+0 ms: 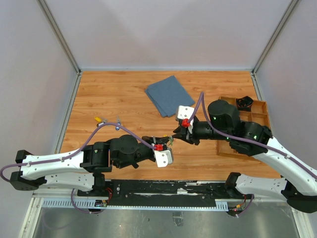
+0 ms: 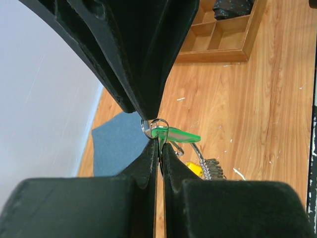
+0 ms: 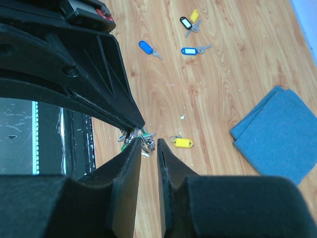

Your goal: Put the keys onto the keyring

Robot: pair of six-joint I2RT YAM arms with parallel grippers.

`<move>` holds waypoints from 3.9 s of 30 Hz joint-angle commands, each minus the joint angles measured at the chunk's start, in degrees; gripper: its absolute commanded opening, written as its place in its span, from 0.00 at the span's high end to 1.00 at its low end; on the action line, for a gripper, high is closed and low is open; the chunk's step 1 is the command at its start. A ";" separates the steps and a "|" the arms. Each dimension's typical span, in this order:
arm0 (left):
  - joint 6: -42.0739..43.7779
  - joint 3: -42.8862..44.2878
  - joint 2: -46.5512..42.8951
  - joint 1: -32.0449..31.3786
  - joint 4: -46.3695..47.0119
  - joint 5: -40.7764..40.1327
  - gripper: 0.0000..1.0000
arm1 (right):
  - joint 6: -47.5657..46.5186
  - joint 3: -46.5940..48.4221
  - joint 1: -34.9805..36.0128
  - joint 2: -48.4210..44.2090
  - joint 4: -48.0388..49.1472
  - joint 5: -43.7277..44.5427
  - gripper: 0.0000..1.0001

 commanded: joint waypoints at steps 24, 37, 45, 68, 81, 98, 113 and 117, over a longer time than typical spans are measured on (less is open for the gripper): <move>0.44 2.00 -0.50 0.10 1.93 0.04 0.99 | -2.46 2.03 -0.54 0.89 -3.31 -2.13 0.82; 0.39 2.26 -0.41 0.10 1.79 0.13 0.99 | -2.17 1.87 -0.54 1.54 -2.62 -3.87 0.82; 0.27 2.33 -0.23 0.10 1.70 0.60 0.99 | -2.25 2.05 -0.54 2.13 -0.93 -3.92 0.82; 0.66 2.27 0.29 0.10 2.12 0.52 0.99 | -3.01 1.97 -0.54 1.23 -0.86 -2.95 0.76; 0.67 2.09 0.43 0.10 1.98 0.69 0.99 | -3.42 2.48 -0.54 1.64 -2.34 -6.03 0.81; 0.56 2.18 0.19 0.10 1.42 1.61 0.99 | -4.06 3.46 -0.54 1.61 -3.12 -5.16 0.99; 0.25 2.44 0.39 0.10 1.18 2.73 1.00 | -4.87 4.89 -0.54 1.72 -3.62 -2.51 0.99; 0.30 2.22 0.30 0.12 1.09 2.25 1.00 | -4.13 3.89 -0.54 -0.30 -1.85 2.71 0.99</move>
